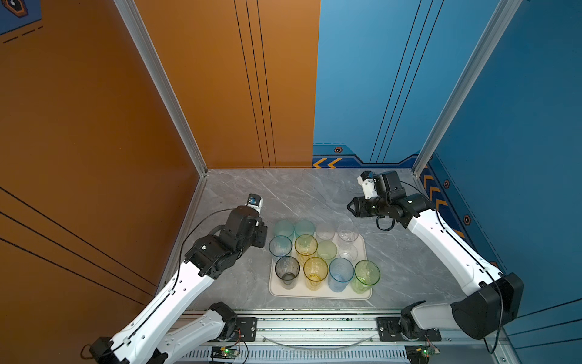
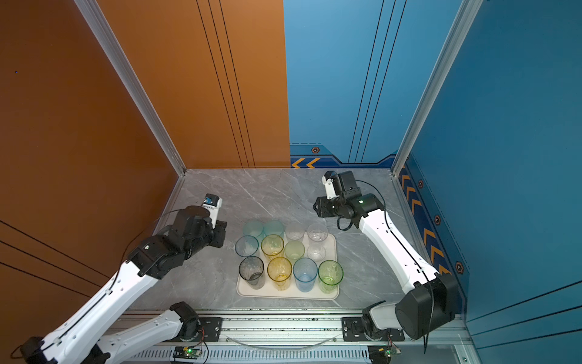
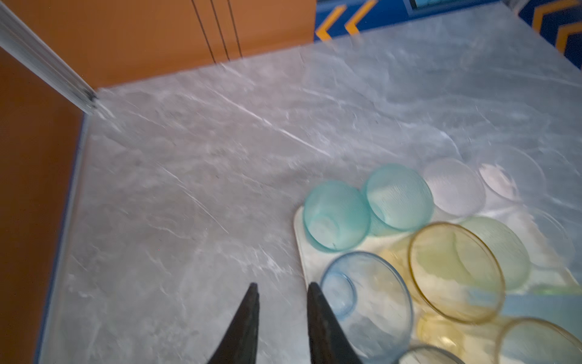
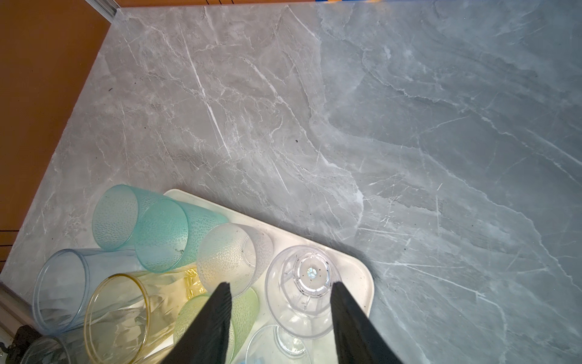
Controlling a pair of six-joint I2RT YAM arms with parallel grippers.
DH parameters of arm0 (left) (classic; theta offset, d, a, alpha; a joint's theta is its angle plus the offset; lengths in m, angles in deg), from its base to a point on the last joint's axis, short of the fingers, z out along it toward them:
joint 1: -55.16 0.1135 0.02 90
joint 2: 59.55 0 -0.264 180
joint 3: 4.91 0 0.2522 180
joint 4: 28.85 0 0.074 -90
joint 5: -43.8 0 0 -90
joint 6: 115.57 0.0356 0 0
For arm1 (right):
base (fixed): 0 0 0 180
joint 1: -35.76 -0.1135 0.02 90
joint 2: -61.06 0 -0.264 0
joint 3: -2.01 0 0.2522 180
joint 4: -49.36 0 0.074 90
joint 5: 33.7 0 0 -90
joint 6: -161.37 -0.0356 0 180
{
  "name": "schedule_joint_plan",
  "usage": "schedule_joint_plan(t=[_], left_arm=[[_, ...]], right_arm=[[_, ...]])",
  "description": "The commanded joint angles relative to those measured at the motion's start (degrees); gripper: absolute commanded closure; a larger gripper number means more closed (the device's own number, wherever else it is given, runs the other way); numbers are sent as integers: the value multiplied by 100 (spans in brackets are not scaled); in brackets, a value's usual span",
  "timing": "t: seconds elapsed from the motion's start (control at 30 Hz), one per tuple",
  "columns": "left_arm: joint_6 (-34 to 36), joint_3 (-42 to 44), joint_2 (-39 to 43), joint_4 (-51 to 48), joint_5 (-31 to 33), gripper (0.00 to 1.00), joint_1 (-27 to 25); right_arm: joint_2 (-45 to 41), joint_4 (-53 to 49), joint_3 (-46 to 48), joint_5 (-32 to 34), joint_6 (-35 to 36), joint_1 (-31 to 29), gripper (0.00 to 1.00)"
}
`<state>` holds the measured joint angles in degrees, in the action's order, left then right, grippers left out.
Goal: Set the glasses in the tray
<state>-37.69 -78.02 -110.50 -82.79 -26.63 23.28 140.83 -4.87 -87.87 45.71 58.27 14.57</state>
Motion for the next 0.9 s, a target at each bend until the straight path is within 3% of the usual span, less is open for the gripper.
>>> schedule_joint_plan(t=[0.0, 0.17, 0.27, 0.5, 0.63, 0.67, 0.87], left_arm=[[433, 493, 294, 893, 511, 68, 373], [653, 1219, 654, 1812, 538, 67, 930], [914, 1995, 749, 2839, 628, 66, 1309], [799, 4394, 933, 6656, 769, 34, 2310], [786, 4732, 634, 7032, 699, 29, 2734], [788, 4806, 476, 7200, 665, 22, 2812], [675, 4938, -587, 7949, 24, 20, 3269]], right_arm=[[134, -69, 93, -110, 125, 61, 49], [110, 112, 272, -84, 107, 204, 46], [19, 303, 452, -66, 80, 352, 45], [-154, 867, 844, -124, -119, 805, 43], [-137, 960, 924, -210, -133, 954, 43], [-128, 985, 947, -216, -140, 989, 43], [-84, 1111, 1097, -319, -167, 1131, 42]])
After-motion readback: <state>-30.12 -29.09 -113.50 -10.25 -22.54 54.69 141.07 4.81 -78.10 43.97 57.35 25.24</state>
